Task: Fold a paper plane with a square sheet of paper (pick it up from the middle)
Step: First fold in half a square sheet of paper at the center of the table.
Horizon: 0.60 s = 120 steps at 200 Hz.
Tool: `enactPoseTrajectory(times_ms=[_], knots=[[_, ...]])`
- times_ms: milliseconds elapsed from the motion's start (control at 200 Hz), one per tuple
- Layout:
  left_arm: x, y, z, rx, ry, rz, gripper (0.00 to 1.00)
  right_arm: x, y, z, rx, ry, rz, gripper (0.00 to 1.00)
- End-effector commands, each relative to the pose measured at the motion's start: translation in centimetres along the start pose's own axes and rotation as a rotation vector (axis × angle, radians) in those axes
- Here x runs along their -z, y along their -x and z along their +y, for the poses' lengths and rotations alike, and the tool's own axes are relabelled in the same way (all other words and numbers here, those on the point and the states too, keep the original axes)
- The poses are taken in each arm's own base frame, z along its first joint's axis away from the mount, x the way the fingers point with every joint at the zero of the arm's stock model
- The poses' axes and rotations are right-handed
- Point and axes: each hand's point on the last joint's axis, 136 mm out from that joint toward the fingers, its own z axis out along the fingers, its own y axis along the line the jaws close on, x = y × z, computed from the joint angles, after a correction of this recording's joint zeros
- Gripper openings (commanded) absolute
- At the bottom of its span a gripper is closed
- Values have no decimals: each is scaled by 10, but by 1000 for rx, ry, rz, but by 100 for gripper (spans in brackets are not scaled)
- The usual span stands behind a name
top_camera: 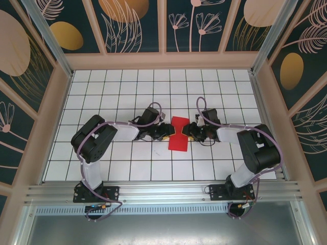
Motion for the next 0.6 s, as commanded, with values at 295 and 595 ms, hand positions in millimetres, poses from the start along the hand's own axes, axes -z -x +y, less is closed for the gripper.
enactPoseTrajectory(times_ms=[295,595], knots=[[-10,11,-22,-11,-139,22,34,2,7,7,9,16,-2,42],[-11,12,-23,-4,-152,25,34,2,7,5,9,11,-2,42]])
